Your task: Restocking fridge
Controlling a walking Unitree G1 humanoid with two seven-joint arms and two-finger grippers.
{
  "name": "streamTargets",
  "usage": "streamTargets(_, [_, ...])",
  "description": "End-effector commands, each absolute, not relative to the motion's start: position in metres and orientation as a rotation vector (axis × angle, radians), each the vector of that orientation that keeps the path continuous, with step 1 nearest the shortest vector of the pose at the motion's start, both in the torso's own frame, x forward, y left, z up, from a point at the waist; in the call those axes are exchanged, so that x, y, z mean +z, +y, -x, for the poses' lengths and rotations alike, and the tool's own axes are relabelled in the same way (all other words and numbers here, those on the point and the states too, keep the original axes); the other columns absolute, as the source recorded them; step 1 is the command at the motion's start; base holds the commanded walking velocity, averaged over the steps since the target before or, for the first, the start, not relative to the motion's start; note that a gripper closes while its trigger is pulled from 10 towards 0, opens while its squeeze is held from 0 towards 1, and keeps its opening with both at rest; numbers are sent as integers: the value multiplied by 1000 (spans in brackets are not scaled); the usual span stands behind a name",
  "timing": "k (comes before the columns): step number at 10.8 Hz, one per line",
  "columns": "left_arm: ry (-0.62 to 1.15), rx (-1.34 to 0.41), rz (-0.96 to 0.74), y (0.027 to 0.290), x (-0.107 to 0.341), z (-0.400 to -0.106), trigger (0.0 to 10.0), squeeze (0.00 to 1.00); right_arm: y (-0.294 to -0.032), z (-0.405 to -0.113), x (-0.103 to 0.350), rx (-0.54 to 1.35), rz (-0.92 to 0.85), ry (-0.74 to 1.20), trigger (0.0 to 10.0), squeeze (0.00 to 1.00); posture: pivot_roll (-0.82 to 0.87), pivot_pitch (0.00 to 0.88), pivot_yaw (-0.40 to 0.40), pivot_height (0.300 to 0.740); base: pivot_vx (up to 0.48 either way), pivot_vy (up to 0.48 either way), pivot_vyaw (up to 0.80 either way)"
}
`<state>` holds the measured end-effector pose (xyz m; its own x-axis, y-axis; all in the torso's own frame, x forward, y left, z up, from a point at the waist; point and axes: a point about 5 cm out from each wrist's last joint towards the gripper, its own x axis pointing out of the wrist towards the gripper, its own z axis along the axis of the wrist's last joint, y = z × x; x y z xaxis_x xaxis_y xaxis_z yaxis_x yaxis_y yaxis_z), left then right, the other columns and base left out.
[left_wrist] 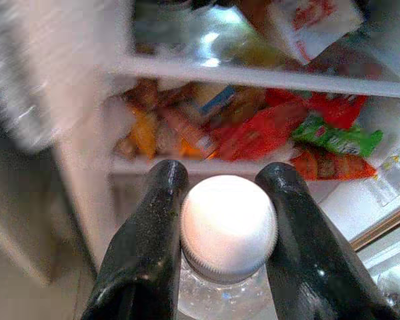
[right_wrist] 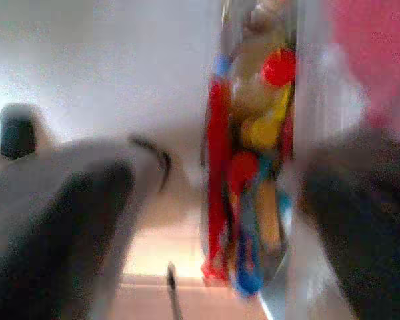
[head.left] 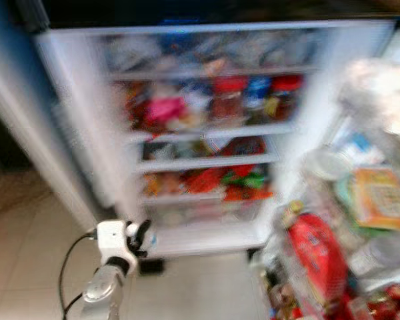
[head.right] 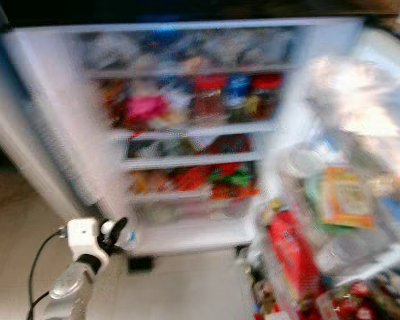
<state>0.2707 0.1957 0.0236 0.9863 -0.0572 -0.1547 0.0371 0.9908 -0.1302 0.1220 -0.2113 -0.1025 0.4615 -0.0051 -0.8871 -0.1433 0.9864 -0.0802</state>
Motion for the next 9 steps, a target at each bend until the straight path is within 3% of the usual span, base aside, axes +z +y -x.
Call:
streamTargets(1, [172,-58,142,190,22,-272,10000,0,-222,-116,-102,70,183,1106,10000,0,26,34,-28,740,296,0,0])
streamTargets(9, [201,-105,103,188,21,-276,10000,0,-219,-115,-103,73,132,1112,10000,0,22,13,-8,740,298,0,0])
